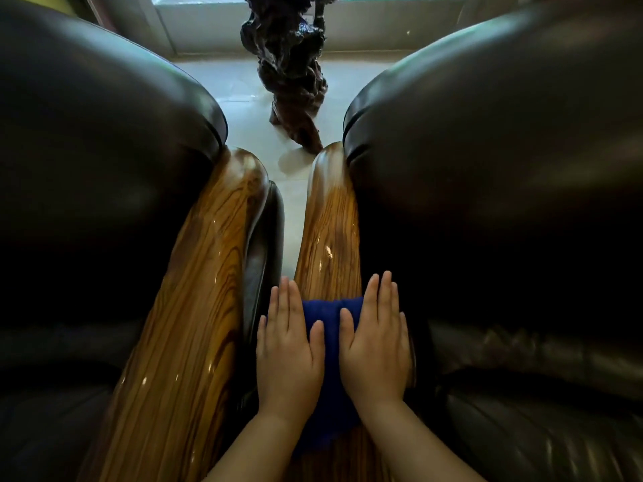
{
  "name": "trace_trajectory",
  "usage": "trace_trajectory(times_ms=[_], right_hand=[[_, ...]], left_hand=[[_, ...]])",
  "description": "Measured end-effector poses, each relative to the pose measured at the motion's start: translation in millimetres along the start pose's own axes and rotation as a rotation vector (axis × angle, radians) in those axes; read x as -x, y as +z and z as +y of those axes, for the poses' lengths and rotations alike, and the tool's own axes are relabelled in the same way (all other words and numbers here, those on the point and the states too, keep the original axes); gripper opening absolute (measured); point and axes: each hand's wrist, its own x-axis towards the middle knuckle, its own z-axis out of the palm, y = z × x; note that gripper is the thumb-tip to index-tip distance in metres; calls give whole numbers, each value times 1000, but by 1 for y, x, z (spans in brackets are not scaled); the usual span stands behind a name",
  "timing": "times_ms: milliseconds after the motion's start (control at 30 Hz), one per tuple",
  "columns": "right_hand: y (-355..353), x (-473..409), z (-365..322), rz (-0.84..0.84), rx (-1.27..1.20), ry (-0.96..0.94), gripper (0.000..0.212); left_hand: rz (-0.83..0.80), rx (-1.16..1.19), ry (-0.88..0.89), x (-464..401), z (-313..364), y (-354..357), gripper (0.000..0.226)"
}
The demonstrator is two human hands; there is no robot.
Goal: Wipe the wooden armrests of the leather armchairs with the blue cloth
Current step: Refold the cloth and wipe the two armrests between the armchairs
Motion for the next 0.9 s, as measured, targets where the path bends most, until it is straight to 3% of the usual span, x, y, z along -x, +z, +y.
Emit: trace_trajectory(times_ms=[267, 367, 467, 533, 900], right_hand=[[-4, -77, -20, -67, 121, 90, 65], [-28, -57, -1, 6, 76, -136, 58], [-41, -39, 24, -160, 72, -357, 54], [-39, -45, 27, -282, 64, -349, 56], [-30, -120, 7, -382, 67, -245, 78]], left_hand=[[-71, 55, -55, -83, 14, 0, 62], [-55, 71, 106, -57, 0, -16, 65], [-214, 96, 269, -33, -22, -24, 63], [-308, 99, 259, -41, -23, -22, 63], [-464, 22, 285, -131, -5, -37, 77]])
